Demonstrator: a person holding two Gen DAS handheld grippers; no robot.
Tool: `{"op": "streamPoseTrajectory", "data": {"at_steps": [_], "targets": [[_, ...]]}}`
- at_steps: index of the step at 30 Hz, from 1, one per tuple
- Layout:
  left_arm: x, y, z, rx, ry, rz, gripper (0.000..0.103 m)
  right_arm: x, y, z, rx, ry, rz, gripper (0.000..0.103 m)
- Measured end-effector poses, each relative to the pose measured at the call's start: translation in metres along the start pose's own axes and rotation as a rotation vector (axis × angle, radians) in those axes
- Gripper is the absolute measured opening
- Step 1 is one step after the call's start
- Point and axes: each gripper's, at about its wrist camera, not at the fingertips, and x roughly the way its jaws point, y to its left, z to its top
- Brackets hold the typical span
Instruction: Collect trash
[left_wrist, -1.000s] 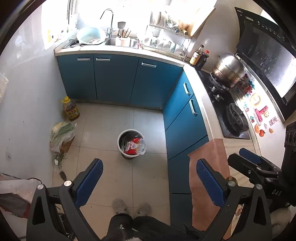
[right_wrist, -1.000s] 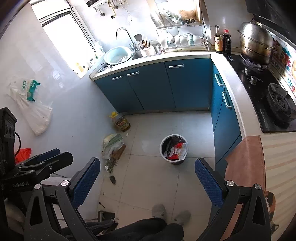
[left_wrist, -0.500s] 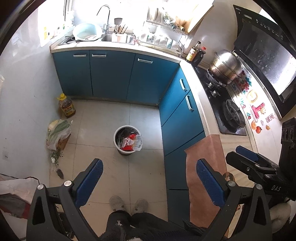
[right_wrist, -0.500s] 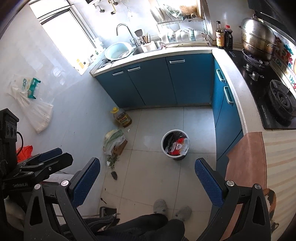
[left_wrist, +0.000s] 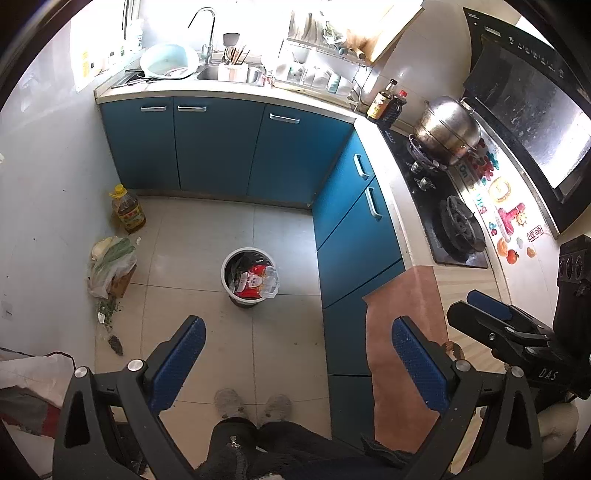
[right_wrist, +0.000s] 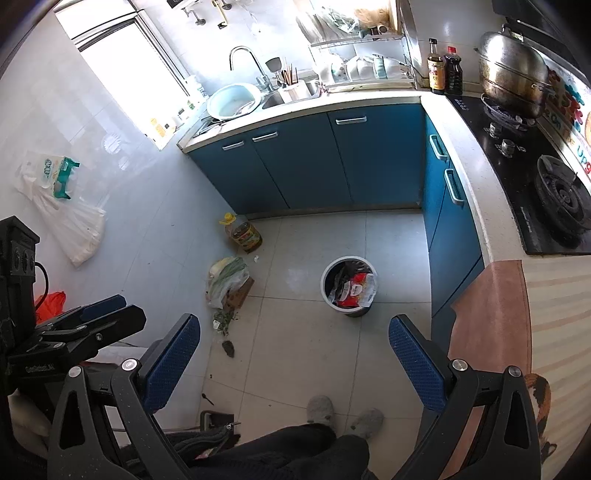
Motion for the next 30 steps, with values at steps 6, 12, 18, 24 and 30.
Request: {"op": "streamPoseTrajectory", "data": {"at_steps": [6, 12, 18, 24, 30], "targets": [[0.0004, -0.0019, -0.0006, -0.002, 0.000, -0.001, 0.103, -0.0010, -0.0012, -0.0010, 0.006, -0.004, -0.004, 0.103], [0.0033, -0.0041, -0.0020, 0.003, 0.009, -0.003, 0.103, -0.0012, -0.0025, -0.0047, 0.017, -0.002, -0.009, 0.103], [0.0044, -0.0035, -0.0035, 0.006, 0.015, -0.008, 0.103, -0.0031, -0.0051, -0.0071, 0.029, -0.001, -0.014, 0.103], [0.0043, -0.0057, -0.0067, 0.007, 0.016, -0.009, 0.103, -0.0025, -0.0054, -0.0062, 0.031, 0.004, -0.016, 0.103], [0.0048, -0.0082, -0.0088, 0.006, 0.015, -0.012, 0.103, -0.0019, -0.0049, -0.0053, 0.029, 0.007, -0.014, 0.103]]}}
